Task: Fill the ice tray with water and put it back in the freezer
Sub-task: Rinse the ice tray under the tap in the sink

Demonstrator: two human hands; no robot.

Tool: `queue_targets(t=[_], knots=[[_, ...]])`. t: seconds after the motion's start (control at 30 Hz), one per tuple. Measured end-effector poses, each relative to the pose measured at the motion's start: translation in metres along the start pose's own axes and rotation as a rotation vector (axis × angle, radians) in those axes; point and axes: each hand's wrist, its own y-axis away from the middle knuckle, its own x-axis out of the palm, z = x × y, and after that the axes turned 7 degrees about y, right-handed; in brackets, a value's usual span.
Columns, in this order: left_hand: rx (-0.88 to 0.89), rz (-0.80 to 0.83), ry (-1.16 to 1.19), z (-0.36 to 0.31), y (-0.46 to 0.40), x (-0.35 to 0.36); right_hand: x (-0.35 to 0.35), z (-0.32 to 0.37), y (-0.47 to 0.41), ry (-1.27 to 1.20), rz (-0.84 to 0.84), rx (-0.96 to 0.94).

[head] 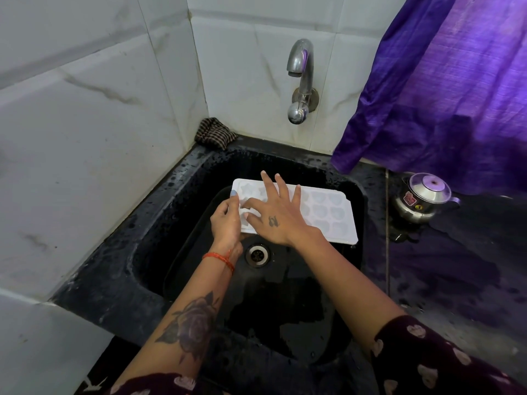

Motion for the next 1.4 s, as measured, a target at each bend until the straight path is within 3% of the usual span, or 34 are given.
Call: queue_targets(t=[0.23,0.8,1.13,1.4], knots=[[-0.019,-0.04,0.026,-0.005,-0.003,-0.003,0.005,-0.017,0.015,-0.105,-0.104,0.02],[0.012,-0.101,0.04,-0.02,-0.01,-0.008,0.011,-0.084,0.07,-0.304,-0.464,0.325],[0.003,-0.112,0.053,-0.02,-0.011,-0.006,0.022,-0.086,0.07,-0.22,-0.293,0.367],[-0.009,-0.12,0.045,-0.019,-0.012,-0.008,0.019,-0.088,0.07,-0.195,-0.286,0.402]])
